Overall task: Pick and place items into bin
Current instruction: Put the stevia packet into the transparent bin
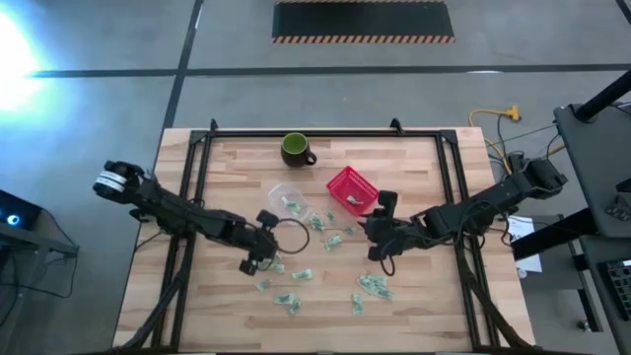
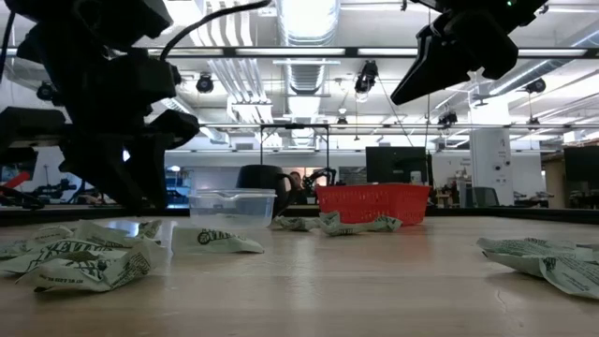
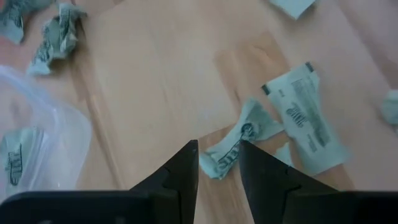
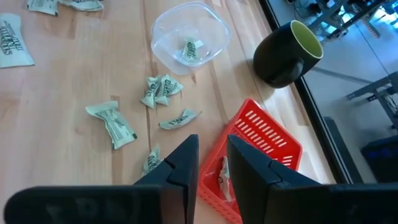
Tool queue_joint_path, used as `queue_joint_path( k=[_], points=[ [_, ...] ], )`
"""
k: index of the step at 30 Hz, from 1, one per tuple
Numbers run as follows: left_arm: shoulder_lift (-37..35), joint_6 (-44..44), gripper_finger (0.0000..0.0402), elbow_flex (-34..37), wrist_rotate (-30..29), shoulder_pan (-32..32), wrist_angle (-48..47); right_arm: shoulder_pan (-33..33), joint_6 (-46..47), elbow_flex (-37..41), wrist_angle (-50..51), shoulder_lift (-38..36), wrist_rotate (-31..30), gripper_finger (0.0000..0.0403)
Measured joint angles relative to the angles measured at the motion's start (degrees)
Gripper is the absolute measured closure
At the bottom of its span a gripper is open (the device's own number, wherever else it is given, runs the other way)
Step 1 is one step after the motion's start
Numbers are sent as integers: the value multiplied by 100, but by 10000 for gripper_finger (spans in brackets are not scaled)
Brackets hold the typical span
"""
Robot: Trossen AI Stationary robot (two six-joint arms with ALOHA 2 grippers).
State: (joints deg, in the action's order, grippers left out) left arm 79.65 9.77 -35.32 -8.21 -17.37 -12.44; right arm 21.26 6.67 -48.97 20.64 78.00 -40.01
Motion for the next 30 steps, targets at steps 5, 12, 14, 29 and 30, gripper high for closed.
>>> queue_joint_path(
  k=[5,12,14,29,30],
  points=[
    [-11,-34,304,-12,-22,-96,7,0,1,0,0,-2,2,330],
    [132,61,304,-12,-21,-151,200,0,17,0,1,-1,4,330],
    [229,78,304,-23,-21,-155,280,0,19,0,1,-2,3,330],
    [711,109,305,-206,51,-150,279,0,40,15,11,-2,12,330],
    [699,101,305,-202,88,-148,273,0,42,19,11,-2,11,330]
  ],
)
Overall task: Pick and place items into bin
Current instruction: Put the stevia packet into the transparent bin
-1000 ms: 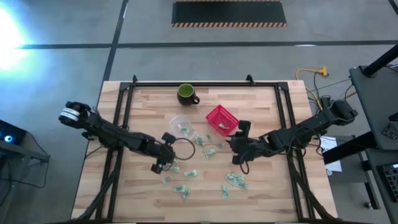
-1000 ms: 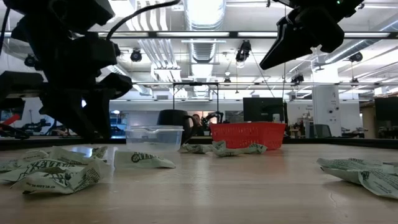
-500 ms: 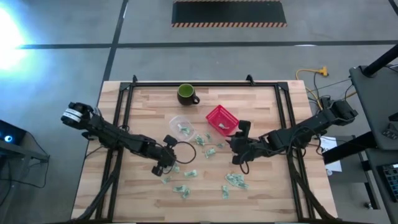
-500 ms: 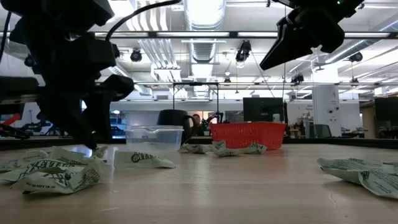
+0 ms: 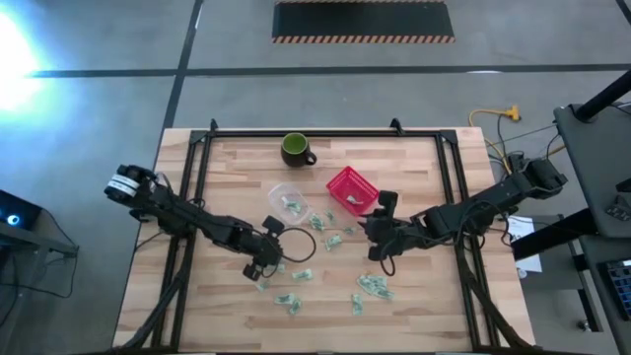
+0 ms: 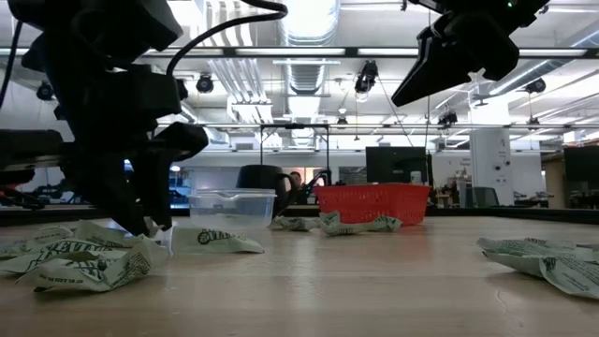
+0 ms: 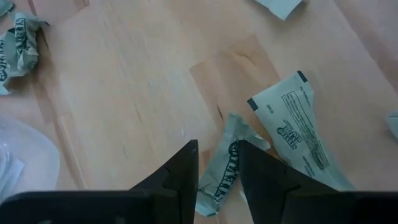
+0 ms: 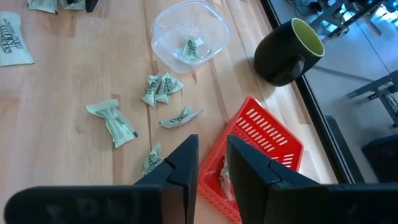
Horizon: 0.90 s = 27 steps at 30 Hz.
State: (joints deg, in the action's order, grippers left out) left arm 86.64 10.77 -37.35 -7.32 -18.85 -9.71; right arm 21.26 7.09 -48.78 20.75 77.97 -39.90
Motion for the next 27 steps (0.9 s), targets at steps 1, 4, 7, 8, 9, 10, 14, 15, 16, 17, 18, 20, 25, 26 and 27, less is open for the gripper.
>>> queue_joint_path(
  k=[1,4,7,8,9,10,14,15,16,17,18,20,25,26,27],
  points=[
    [-22,-49,305,4,95,0,-31,0,0,4,-4,0,0,330],
    [-54,-295,305,11,439,-2,-51,0,-2,7,-3,0,0,330],
    [-56,-430,305,4,584,-2,-111,0,-2,7,-2,0,0,330],
    [-58,-448,305,-21,592,-2,-206,0,-2,7,-2,0,0,330],
    [-54,-451,305,-35,592,4,-265,0,-2,7,-2,0,0,330],
    [-52,-453,306,-45,588,5,-293,-1,-2,7,-2,0,0,330],
    [-52,-458,333,-43,595,4,-320,0,-2,7,-4,0,0,330],
    [-52,-452,346,-43,603,2,-328,0,-2,7,-4,0,0,330],
    [-52,-446,359,-46,617,2,-340,0,-2,7,-4,0,0,330],
    [-52,-445,373,-57,631,2,-375,-1,-2,7,-4,0,0,330],
    [-52,-436,386,-73,628,2,-416,0,4,7,-4,0,0,330],
    [-52,-418,396,-98,611,5,-503,0,22,7,-4,0,0,330],
    [-56,-344,399,-129,420,5,-542,0,27,9,-4,0,0,330],
    [-64,-286,400,-138,329,5,-544,0,27,9,-4,0,0,330],
    [-86,-256,400,-144,228,11,-552,-2,29,9,-4,0,0,330]
  ],
)
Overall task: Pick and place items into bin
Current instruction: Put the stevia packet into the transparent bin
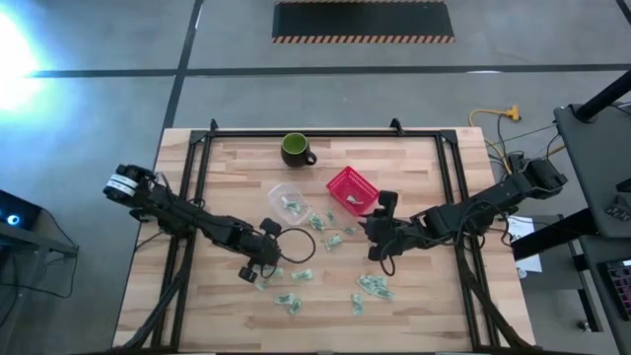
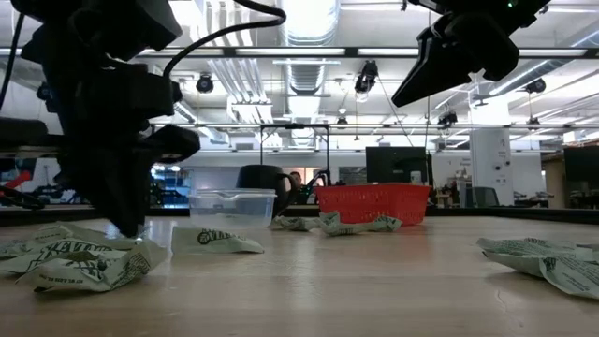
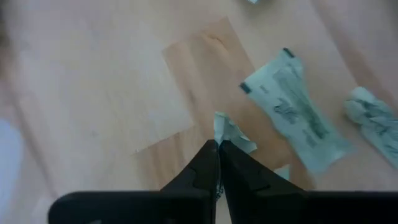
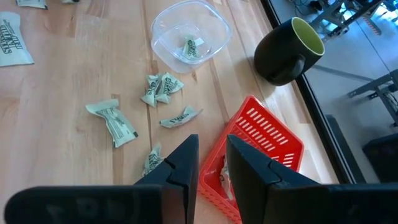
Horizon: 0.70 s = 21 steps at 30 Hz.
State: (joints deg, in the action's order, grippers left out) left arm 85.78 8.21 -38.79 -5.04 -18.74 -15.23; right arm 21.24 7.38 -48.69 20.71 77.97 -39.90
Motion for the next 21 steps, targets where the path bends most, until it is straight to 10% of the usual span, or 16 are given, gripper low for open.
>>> queue_joint_path(
  k=[21],
  points=[
    [-883,1652,402,-212,-2801,279,597,0,27,9,-76,0,-11,330]
  ],
)
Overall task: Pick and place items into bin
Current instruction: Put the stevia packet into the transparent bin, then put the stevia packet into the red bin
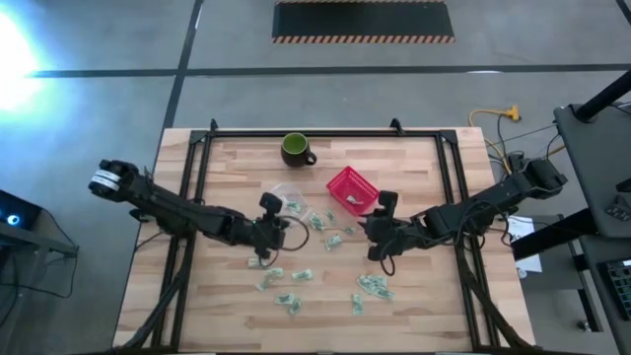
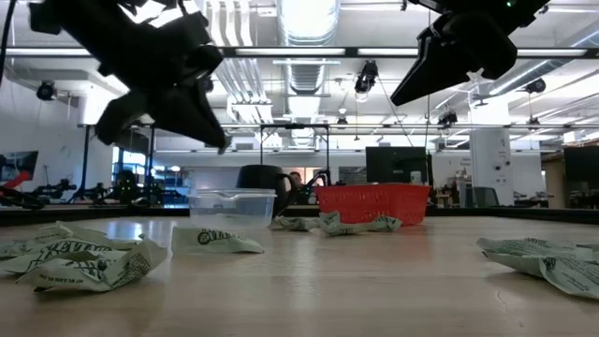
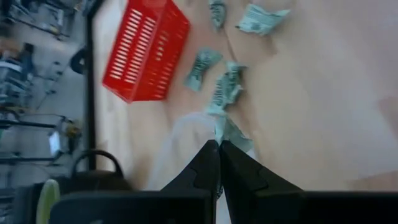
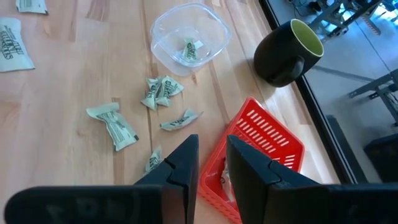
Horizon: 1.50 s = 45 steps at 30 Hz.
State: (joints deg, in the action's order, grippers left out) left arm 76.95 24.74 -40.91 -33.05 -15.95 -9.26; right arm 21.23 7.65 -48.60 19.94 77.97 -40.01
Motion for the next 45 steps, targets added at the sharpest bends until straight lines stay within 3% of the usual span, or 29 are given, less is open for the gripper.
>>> queue_joint_path(
  k=[11,25,37,41,45],
  points=[
    [170,131,402,20,90,927,129,0,181,2,-13,0,2,330],
    [170,169,401,42,276,1150,122,0,183,9,-7,0,4,330],
    [170,153,317,48,113,1183,122,0,322,9,-7,0,19,330],
    [144,117,306,48,113,1182,111,0,374,14,-123,0,703,330],
    [-21,28,304,50,106,1124,-54,24,-59,164,-1064,121,1402,330]
  ],
)
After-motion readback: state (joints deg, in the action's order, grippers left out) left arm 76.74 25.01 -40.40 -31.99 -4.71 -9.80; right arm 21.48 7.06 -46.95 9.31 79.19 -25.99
